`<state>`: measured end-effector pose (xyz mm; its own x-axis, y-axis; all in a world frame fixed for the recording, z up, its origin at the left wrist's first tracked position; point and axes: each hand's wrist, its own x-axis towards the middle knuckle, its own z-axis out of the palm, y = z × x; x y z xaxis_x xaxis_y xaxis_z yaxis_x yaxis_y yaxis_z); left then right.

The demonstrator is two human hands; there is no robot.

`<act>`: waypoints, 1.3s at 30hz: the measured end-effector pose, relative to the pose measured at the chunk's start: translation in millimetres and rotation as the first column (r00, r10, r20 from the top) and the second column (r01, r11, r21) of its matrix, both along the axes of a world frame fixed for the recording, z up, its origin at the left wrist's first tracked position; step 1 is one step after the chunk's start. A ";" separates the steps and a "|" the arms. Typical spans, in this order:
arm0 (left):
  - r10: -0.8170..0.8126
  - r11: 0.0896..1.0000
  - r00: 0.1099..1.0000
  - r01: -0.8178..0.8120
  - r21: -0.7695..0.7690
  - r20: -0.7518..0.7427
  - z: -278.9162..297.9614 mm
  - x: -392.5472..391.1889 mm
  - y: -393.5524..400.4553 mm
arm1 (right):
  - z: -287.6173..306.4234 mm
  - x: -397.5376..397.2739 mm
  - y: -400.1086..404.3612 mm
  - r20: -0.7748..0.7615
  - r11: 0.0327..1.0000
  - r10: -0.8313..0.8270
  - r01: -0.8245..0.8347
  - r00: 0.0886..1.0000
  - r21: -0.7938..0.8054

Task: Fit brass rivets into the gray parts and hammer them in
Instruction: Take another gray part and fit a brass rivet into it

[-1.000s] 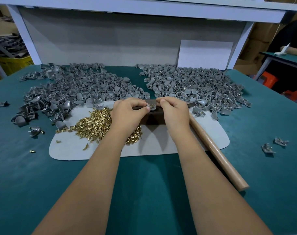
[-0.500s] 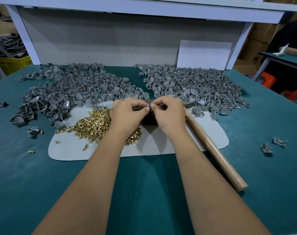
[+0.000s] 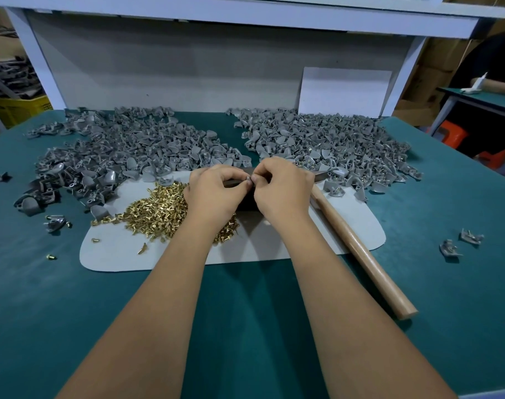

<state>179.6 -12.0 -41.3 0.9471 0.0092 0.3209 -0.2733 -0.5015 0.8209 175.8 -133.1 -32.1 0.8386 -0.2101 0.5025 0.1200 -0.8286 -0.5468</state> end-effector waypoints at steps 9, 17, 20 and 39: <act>0.052 0.998 0.999 -0.051 0.041 -0.007 1.3 -1.5 0.0 | -10.7 -5.9 -1.8 0.054 0.992 0.073 -0.078 0.996 0.096; 0.027 0.990 0.998 -0.035 -0.138 -0.059 -0.5 3.5 0.2 | -10.3 -11.0 -0.9 0.073 0.836 0.091 -0.116 0.993 0.537; 0.037 0.988 0.997 -0.046 -0.144 -0.067 -1.6 5.0 0.2 | -10.9 -9.3 -0.7 0.057 0.808 0.091 -0.107 0.994 0.580; 0.160 0.984 0.987 -0.158 0.081 -0.022 1.6 -4.9 -3.8 | 2.5 -24.1 -14.2 -0.033 0.981 -0.163 0.158 0.986 -0.114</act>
<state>174.7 -15.8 -39.8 0.9443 0.1359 0.2997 -0.1622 -0.6001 0.7833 151.7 -147.3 -29.6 0.8192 -0.2887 0.4955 -0.0404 -0.8909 -0.4524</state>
